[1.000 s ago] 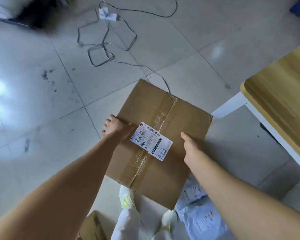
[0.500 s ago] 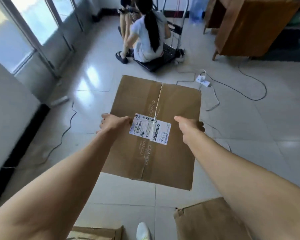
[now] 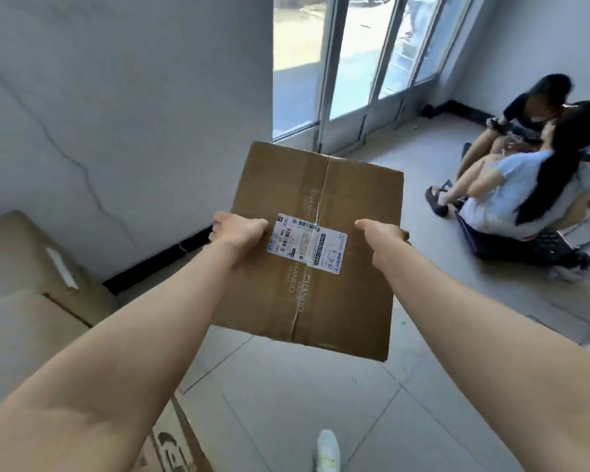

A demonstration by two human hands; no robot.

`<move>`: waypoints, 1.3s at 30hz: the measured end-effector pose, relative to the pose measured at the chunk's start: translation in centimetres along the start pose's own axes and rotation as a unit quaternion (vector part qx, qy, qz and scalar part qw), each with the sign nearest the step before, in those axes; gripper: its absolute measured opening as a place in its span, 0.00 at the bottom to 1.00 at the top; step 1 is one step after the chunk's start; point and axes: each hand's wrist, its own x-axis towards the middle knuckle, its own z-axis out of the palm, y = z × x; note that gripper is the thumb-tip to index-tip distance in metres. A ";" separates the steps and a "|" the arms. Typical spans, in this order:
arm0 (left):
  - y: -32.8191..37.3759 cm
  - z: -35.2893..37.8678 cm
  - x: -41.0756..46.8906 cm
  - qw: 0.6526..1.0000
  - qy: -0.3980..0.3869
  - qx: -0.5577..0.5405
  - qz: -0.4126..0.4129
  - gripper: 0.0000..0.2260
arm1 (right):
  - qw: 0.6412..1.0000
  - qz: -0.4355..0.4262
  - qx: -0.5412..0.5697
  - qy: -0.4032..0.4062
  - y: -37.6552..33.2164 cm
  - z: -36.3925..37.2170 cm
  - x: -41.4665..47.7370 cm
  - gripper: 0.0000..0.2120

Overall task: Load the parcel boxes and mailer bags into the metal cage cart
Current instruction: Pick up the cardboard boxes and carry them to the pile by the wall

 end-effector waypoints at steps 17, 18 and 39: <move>-17.8 -4.7 11.2 0.936 0.119 -0.175 -0.282 0.37 | 0.933 -0.012 -0.309 -0.181 1.3 29.0 9.7 0.39; -18.9 -4.9 12.0 0.931 0.119 -0.179 -0.294 0.38 | 0.929 -0.009 -0.316 -0.194 2.0 30.6 9.8 0.36; -43.8 8.0 37.5 0.882 0.103 -0.246 -0.389 0.31 | 0.893 0.000 -0.356 -0.275 25.9 58.7 32.5 0.44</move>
